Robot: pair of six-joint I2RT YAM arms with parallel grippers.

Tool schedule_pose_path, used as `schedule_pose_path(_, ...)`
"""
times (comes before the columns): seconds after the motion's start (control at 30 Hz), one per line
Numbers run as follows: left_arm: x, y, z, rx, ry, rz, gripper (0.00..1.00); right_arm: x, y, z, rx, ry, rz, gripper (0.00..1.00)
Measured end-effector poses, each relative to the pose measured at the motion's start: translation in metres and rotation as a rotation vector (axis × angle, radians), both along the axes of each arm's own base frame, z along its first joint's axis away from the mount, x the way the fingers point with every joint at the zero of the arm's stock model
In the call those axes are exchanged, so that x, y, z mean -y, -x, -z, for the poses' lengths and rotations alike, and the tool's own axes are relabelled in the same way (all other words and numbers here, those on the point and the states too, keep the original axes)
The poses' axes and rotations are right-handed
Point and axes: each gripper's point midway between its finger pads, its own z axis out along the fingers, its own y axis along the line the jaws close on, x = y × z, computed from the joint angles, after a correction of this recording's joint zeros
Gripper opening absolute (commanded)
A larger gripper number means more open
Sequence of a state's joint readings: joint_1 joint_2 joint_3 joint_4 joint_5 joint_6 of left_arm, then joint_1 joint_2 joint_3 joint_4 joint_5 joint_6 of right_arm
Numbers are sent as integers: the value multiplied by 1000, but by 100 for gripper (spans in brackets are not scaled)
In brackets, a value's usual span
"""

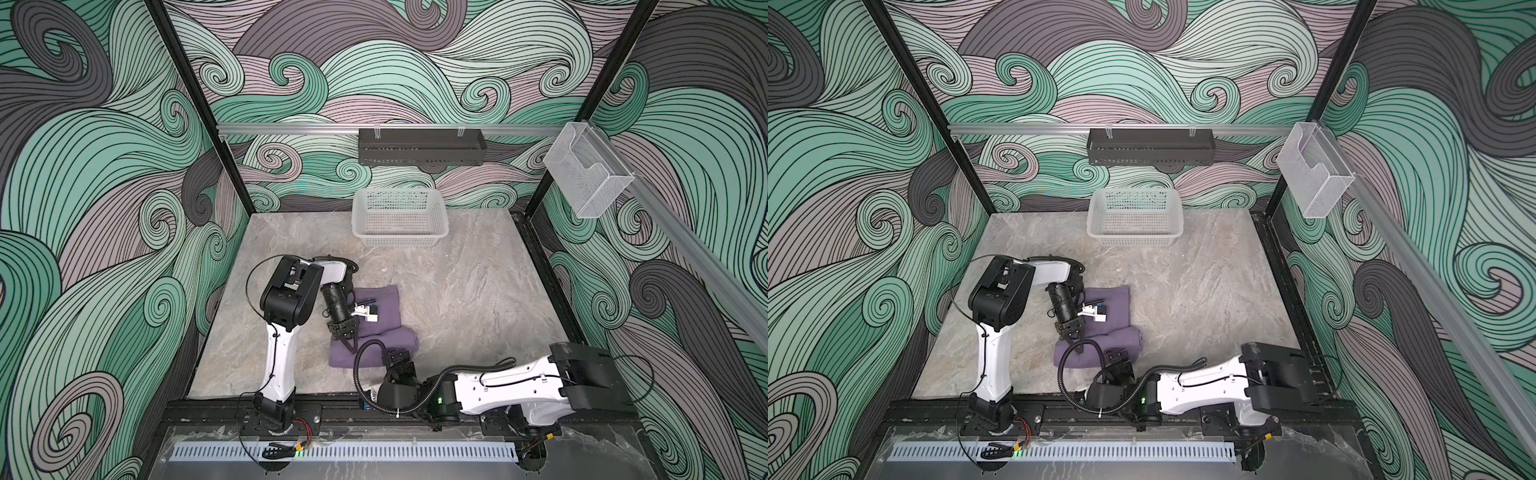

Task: Roll up the long pants
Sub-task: Roll the long pant at the center of the board.

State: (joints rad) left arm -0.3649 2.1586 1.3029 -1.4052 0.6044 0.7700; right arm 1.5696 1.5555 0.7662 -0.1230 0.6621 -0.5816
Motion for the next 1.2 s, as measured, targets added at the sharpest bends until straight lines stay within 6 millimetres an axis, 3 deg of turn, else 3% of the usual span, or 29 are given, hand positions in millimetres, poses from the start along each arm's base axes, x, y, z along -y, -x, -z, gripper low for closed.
schedule_pose_path(0.27,0,0,0,-8,0,1,0,0,-43,23,75,-11,138,99)
schedule_pose_path(0.33,0,0,0,-7,0,2,0,2,-52,23,72,-18,165,91)
schedule_pose_path(0.6,0,1,-2,-13,10,2,0,9,-66,28,26,-29,195,84)
schedule_pose_path(0.67,0,1,-2,-13,14,6,0,9,-66,30,12,-23,184,65)
schedule_pose_path(0.73,0,2,-3,-15,21,7,0,9,-63,37,-23,5,163,27)
schedule_pose_path(0.77,0,2,-3,-14,25,8,2,9,-61,41,-39,16,156,14)
schedule_pose_path(0.8,1,2,-3,-14,30,9,14,8,-61,43,-50,26,152,4)
schedule_pose_path(0.83,1,2,-4,-14,33,10,37,6,-61,44,-56,32,150,0)
schedule_pose_path(0.87,1,2,-4,-14,40,13,94,5,-61,44,-60,38,150,0)
schedule_pose_path(0.9,2,3,-7,-23,46,4,98,4,-60,44,-70,47,149,0)
schedule_pose_path(1.03,6,11,-30,-18,90,-28,99,-1,-53,41,-156,92,125,0)
schedule_pose_path(1.2,-15,9,-49,150,89,-15,99,2,-22,21,-348,95,46,0)
